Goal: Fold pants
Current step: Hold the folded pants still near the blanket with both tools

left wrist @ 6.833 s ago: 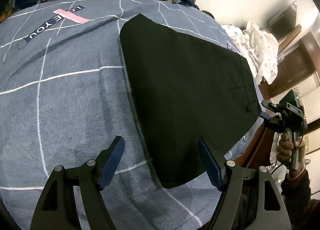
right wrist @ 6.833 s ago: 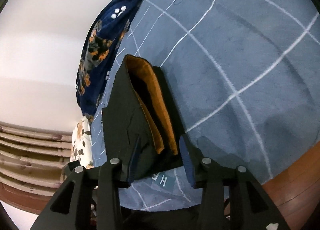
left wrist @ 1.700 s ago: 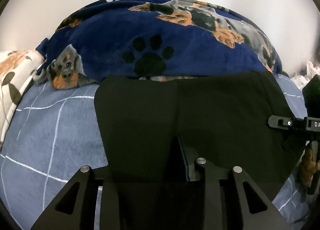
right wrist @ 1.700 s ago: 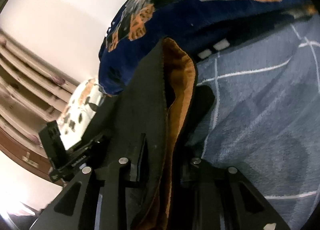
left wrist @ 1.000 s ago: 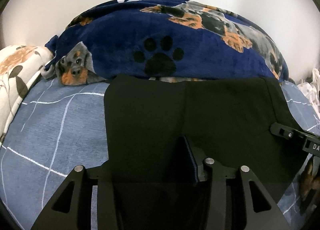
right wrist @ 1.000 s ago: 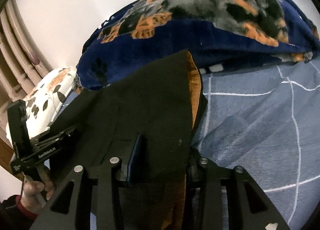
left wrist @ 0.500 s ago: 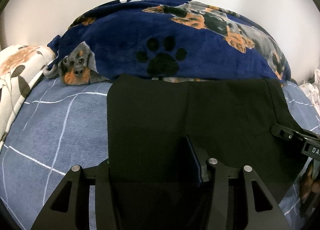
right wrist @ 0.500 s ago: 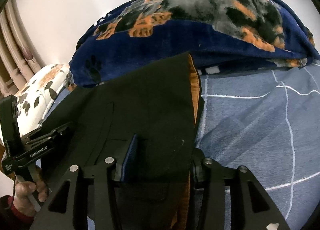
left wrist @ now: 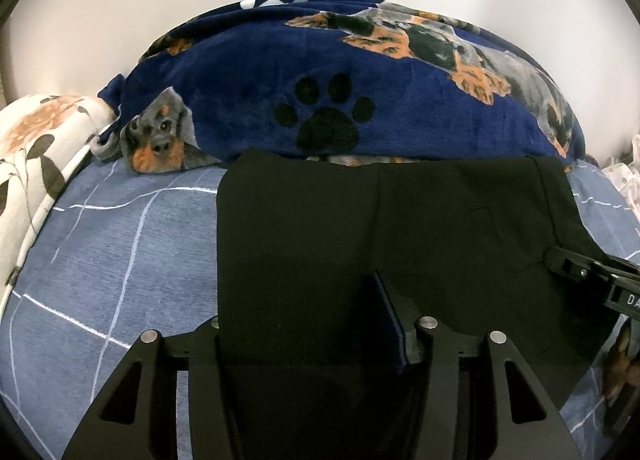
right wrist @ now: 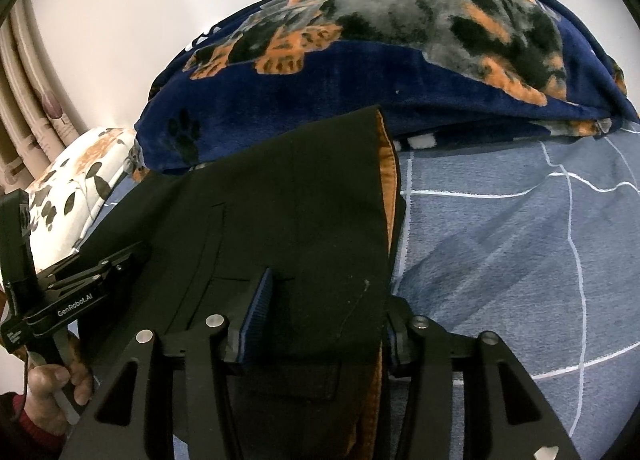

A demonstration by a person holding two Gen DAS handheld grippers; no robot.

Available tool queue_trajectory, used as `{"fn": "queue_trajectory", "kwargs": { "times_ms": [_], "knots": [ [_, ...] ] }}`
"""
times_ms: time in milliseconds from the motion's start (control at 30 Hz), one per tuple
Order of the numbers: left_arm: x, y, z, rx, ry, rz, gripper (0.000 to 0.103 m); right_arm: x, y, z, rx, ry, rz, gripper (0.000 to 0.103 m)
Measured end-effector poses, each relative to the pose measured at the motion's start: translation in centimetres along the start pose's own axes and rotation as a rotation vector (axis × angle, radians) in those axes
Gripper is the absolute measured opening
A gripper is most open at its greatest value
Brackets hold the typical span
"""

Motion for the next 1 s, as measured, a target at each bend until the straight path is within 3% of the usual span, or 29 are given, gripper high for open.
{"fn": "queue_trajectory", "kwargs": {
  "times_ms": [1000],
  "knots": [
    [-0.04,-0.07,-0.16,-0.021,-0.012,0.014,0.052,-0.09,-0.17,0.03,0.009,0.002,0.002,0.046]
  ]
}}
Point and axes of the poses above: each gripper's, at about its wrist camera, not at the fingertips, and z roughly the way its jaws point, y to its left, x to its underside, the point moved 6 cm from there along z, roughly the way its jaws point, and after that the axes turned 13 degrees about -x, right-handed, at the moved point
